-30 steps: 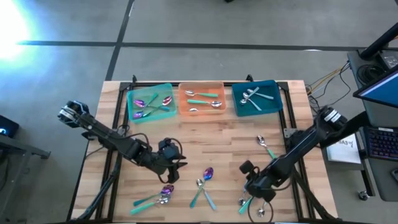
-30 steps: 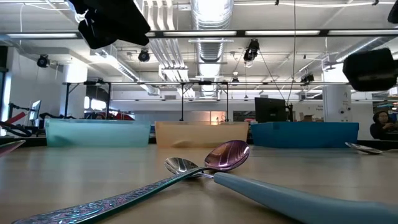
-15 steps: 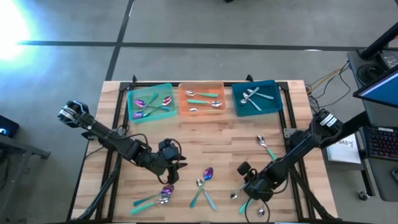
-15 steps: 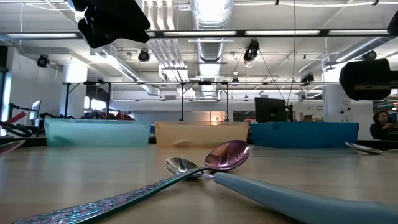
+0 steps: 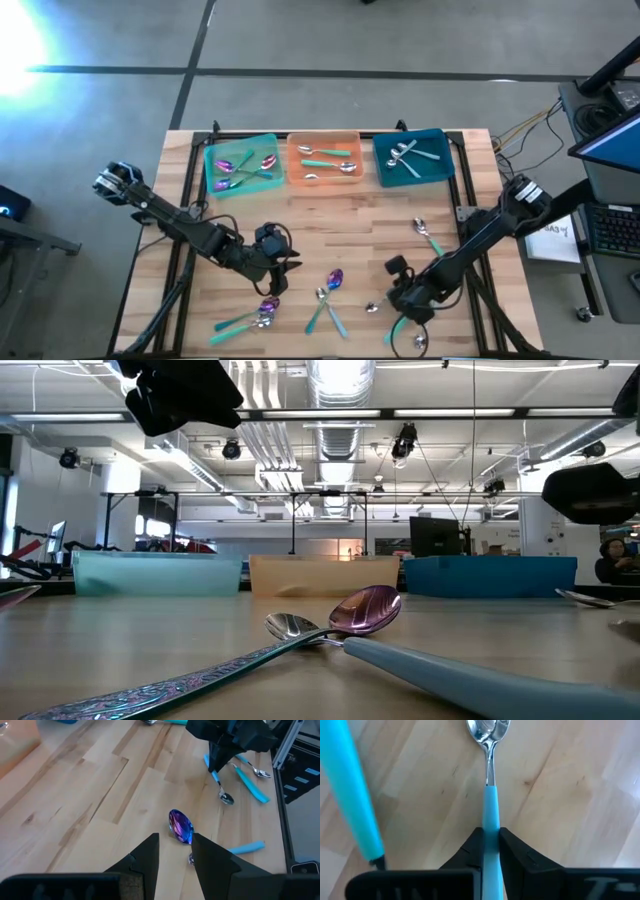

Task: Sort silverware by color (type)
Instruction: Put the light blue spoon into the blue bin

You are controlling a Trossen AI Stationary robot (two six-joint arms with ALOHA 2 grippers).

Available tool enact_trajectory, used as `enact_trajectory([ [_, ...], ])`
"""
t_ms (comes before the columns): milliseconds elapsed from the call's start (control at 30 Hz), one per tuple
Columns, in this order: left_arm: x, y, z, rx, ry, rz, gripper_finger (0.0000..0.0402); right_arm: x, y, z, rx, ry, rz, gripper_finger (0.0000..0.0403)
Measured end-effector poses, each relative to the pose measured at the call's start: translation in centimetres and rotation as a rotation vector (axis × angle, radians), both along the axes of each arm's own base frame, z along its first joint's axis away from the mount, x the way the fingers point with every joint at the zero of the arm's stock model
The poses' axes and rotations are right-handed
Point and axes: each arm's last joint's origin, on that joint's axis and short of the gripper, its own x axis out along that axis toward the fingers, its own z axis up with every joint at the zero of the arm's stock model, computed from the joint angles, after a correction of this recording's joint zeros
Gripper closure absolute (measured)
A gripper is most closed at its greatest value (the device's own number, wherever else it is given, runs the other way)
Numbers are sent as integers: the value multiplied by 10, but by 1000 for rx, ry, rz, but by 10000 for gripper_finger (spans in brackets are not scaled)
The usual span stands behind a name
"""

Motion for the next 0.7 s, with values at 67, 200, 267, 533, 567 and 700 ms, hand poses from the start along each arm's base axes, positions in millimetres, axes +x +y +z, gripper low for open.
enact_trajectory([
  [67, 1, 0, 1, -3, -6, 0, 303, -1, -2, 10, 15, -16, -2, 379],
  [200, 1, 0, 2, 0, -10, -2, 303, -1, -14, 43, 5, -61, -67, 379],
  [267, 1, 0, 2, 2, -9, -4, 303, -2, -26, 60, -32, -90, -141, 379],
  [533, 1, 0, 2, 11, -8, -6, 303, -19, -110, 116, -278, -163, -460, 379],
  [567, 1, 0, 2, 16, -8, -9, 303, -23, -123, 121, -308, -165, -510, 379],
  [700, 1, 0, 2, 20, -7, -12, 303, -39, -175, 137, -382, -162, -685, 379],
])
